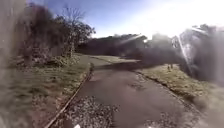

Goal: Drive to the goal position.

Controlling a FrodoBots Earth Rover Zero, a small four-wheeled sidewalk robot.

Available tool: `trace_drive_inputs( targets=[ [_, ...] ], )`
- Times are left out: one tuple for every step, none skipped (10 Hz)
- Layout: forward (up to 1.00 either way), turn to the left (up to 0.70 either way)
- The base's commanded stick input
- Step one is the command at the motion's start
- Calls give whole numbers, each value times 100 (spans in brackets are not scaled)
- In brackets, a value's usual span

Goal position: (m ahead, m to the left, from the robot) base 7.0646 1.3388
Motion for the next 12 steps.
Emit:
trace_drive_inputs(
  targets=[
    [85,0],
    [85,0],
    [85,0],
    [85,0],
    [85,0],
    [85,0],
    [85,0],
    [85,0],
    [85,0],
    [85,0],
    [85,0],
    [85,0]
  ],
)
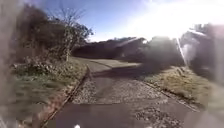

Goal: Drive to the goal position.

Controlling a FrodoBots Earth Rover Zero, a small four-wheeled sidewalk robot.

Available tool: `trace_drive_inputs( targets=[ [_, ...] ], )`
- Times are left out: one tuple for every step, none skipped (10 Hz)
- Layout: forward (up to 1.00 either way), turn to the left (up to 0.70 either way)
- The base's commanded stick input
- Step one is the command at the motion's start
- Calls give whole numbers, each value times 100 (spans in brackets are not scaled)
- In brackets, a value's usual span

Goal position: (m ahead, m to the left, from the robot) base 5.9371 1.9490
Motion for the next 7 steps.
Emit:
trace_drive_inputs(
  targets=[
    [85,0],
    [85,0],
    [85,0],
    [85,0],
    [85,0],
    [85,0],
    [85,0]
  ],
)
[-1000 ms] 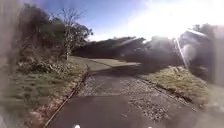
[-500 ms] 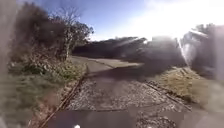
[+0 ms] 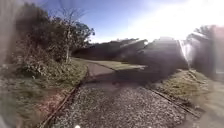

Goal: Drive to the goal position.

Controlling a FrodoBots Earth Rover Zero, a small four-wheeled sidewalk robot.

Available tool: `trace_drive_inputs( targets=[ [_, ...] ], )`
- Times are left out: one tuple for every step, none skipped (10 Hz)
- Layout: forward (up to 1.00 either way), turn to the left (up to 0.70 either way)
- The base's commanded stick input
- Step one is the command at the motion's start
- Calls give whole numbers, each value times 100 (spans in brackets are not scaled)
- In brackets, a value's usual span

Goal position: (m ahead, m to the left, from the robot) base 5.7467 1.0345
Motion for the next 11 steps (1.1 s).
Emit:
trace_drive_inputs(
  targets=[
    [85,0],
    [85,0],
    [85,0],
    [85,0],
    [85,0],
    [85,0],
    [85,0],
    [85,0],
    [85,0],
    [85,0],
    [85,0]
  ],
)
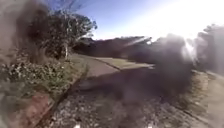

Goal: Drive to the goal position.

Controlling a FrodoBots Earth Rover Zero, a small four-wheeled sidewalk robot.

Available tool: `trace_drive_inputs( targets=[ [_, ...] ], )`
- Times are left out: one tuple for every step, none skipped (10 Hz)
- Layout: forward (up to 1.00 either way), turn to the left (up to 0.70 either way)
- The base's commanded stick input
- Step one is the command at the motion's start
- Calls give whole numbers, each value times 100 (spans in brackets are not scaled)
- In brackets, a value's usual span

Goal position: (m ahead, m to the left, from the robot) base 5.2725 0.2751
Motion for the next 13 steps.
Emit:
trace_drive_inputs(
  targets=[
    [85,1],
    [85,7],
    [85,14],
    [85,21],
    [85,5],
    [85,0],
    [85,0],
    [85,0],
    [85,0],
    [85,0],
    [85,0],
    [85,0],
    [85,0]
  ],
)
